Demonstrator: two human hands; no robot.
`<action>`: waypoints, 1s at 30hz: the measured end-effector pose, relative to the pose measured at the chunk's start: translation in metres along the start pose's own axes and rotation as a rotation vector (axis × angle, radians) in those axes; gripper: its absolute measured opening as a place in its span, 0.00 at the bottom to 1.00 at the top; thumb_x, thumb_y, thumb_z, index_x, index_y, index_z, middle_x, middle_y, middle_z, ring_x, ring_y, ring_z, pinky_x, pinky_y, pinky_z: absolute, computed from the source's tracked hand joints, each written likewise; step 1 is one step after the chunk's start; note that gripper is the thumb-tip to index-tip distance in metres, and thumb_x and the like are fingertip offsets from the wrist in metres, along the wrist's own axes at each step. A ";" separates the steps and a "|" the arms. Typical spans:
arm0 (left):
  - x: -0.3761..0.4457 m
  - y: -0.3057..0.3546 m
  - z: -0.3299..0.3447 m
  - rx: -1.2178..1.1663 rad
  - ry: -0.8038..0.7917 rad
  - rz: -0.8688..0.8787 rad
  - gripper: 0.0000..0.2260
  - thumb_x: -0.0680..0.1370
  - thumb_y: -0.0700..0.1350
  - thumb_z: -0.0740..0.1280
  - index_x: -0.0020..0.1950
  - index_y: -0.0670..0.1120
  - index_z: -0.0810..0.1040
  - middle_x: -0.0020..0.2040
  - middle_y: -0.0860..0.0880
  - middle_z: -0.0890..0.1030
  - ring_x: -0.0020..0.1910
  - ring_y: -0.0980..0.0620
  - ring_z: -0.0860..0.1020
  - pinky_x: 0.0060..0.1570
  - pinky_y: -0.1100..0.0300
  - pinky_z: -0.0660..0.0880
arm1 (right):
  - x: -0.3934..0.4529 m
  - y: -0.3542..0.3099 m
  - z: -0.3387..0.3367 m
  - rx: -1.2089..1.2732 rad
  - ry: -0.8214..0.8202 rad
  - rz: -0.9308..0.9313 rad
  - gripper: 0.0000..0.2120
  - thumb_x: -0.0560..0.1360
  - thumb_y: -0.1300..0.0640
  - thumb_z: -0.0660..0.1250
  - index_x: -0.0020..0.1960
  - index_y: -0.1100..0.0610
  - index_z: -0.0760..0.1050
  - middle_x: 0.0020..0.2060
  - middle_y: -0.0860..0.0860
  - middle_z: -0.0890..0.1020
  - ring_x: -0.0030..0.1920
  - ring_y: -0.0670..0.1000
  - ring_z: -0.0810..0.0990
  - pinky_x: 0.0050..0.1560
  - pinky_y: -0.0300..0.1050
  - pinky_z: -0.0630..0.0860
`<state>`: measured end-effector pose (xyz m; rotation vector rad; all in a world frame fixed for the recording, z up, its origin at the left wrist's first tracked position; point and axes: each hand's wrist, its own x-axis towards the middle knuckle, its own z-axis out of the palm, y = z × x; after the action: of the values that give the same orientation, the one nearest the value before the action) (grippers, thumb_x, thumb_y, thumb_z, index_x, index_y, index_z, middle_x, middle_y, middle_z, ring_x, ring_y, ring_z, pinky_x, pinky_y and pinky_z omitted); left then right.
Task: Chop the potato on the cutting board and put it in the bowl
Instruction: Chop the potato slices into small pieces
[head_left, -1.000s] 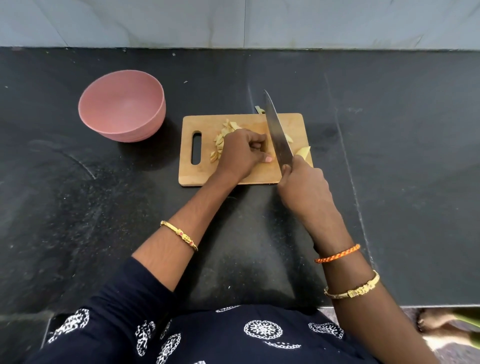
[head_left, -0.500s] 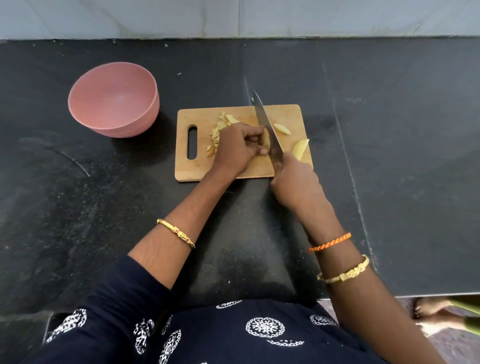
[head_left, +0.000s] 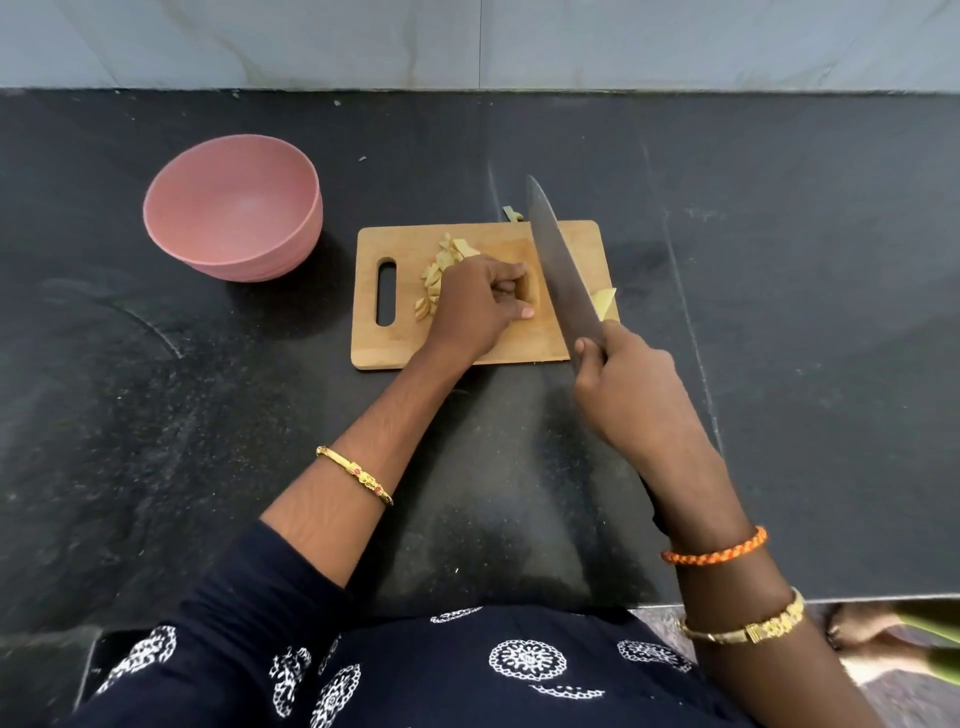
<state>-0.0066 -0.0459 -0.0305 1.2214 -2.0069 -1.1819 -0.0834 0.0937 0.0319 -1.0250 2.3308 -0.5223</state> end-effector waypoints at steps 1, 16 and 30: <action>0.000 0.000 0.000 0.001 -0.001 0.001 0.25 0.65 0.35 0.77 0.60 0.38 0.77 0.52 0.44 0.81 0.46 0.57 0.76 0.41 0.81 0.68 | 0.004 -0.002 0.001 -0.008 -0.011 -0.004 0.11 0.81 0.51 0.54 0.41 0.54 0.65 0.43 0.58 0.76 0.43 0.59 0.75 0.42 0.50 0.72; -0.003 0.001 0.003 0.005 0.042 0.006 0.22 0.65 0.35 0.77 0.58 0.37 0.79 0.52 0.44 0.82 0.46 0.56 0.77 0.46 0.73 0.74 | 0.021 -0.007 0.014 -0.146 -0.019 -0.010 0.08 0.81 0.54 0.54 0.56 0.56 0.67 0.44 0.57 0.73 0.46 0.59 0.74 0.44 0.52 0.71; 0.000 0.007 0.005 0.109 0.036 0.033 0.17 0.67 0.35 0.75 0.55 0.37 0.80 0.53 0.43 0.83 0.45 0.57 0.77 0.48 0.72 0.72 | 0.035 0.006 0.010 -0.003 -0.032 0.001 0.09 0.81 0.51 0.54 0.46 0.56 0.66 0.44 0.59 0.76 0.44 0.61 0.76 0.45 0.52 0.74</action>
<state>-0.0132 -0.0422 -0.0269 1.2474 -2.0804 -1.0401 -0.1009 0.0695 0.0099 -1.0268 2.3044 -0.4983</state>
